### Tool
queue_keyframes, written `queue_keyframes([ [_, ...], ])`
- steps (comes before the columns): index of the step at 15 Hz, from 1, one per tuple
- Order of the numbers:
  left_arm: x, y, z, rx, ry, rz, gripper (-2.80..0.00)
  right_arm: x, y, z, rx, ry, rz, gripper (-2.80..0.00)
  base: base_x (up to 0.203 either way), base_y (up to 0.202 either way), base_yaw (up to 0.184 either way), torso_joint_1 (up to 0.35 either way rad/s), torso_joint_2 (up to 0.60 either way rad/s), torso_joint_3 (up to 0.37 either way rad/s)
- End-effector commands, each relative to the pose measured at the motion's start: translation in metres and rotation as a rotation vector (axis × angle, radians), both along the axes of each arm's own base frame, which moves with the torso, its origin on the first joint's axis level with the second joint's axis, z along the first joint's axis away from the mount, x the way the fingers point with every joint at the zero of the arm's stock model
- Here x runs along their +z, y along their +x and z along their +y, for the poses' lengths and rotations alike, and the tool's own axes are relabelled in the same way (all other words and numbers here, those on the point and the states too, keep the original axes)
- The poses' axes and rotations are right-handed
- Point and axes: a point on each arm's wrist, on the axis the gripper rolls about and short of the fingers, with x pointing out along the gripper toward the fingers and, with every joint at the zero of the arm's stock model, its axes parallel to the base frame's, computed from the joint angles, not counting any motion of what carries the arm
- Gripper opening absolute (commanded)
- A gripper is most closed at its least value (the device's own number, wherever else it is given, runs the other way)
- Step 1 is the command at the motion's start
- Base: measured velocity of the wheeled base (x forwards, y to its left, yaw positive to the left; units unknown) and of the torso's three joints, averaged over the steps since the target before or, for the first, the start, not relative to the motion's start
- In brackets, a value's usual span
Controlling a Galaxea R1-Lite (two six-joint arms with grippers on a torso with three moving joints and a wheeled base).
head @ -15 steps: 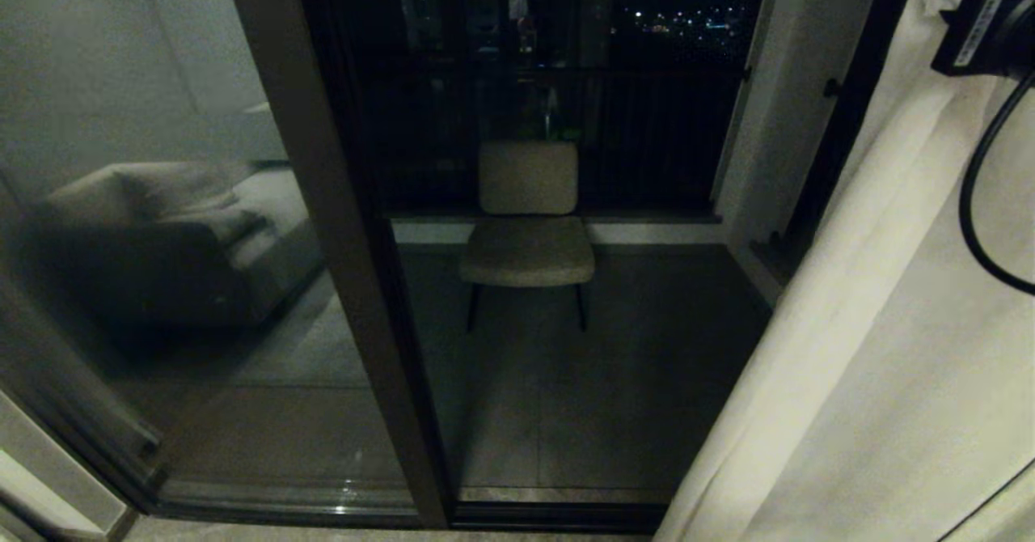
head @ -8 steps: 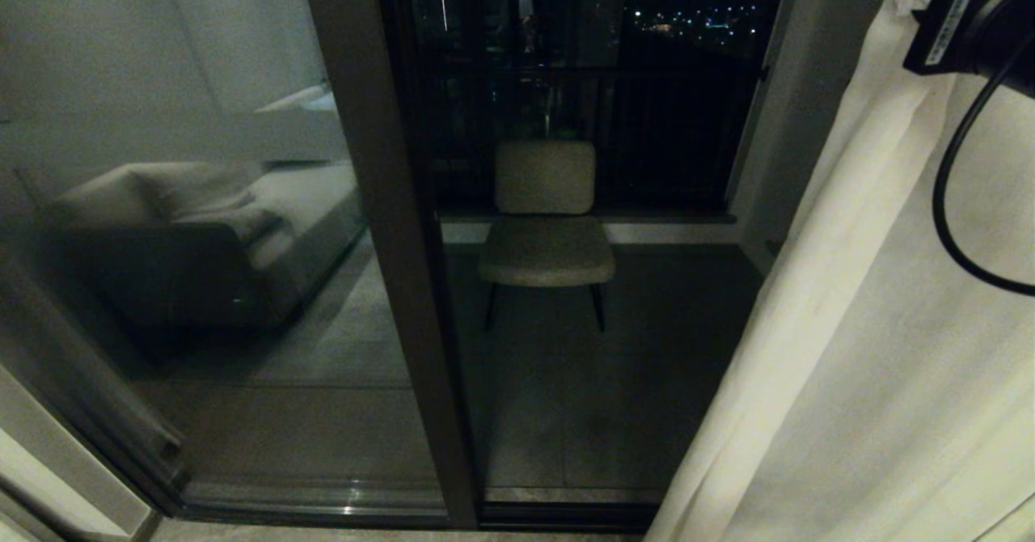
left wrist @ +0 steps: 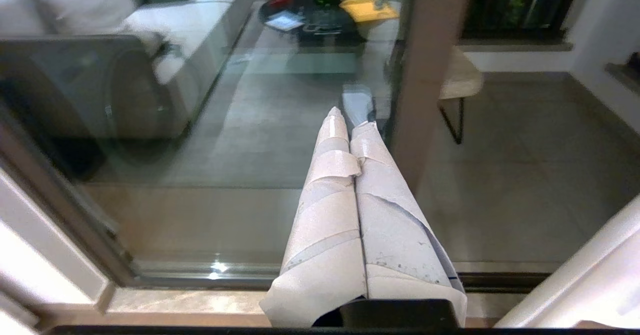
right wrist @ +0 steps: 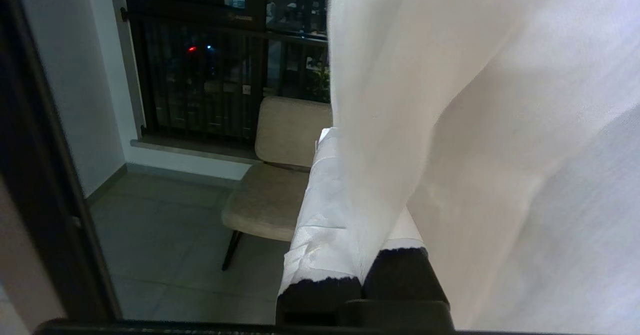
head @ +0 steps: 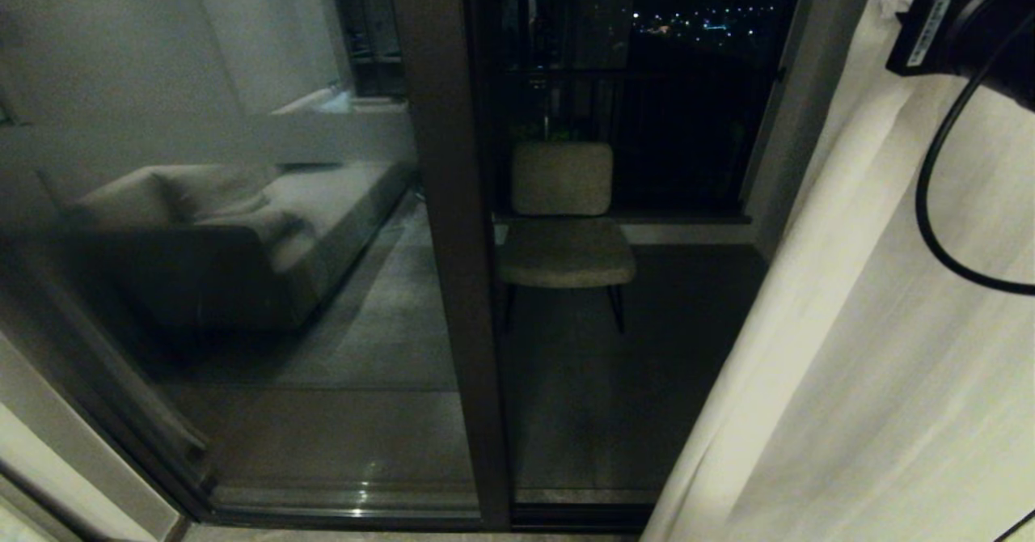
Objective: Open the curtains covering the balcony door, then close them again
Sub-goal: Close the inner curtains on both sides
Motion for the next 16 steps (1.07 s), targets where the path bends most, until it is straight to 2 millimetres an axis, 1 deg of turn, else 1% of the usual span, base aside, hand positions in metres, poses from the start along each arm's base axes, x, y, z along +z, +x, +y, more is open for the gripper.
queue_keyframes([
  [1,0.0,0.0,0.0,0.001,0.0,-0.001,-2.8,-0.002,0.002,0.002,0.003,-0.003,0.005,-2.8,0.0,0.19,-0.003,0.005,0.0,0.002],
  [5,0.0,0.0,0.0,0.001,0.0,-0.001,-2.8,-0.002,0.003,0.002,0.004,-0.003,0.008,-2.8,0.0,0.192,0.001,0.003,0.0,0.003],
  [16,0.0,0.0,0.0,0.001,0.003,-0.001,-2.8,-0.002,0.007,0.014,0.028,0.0,0.01,-2.8,0.0,0.193,0.001,0.001,0.0,0.003],
])
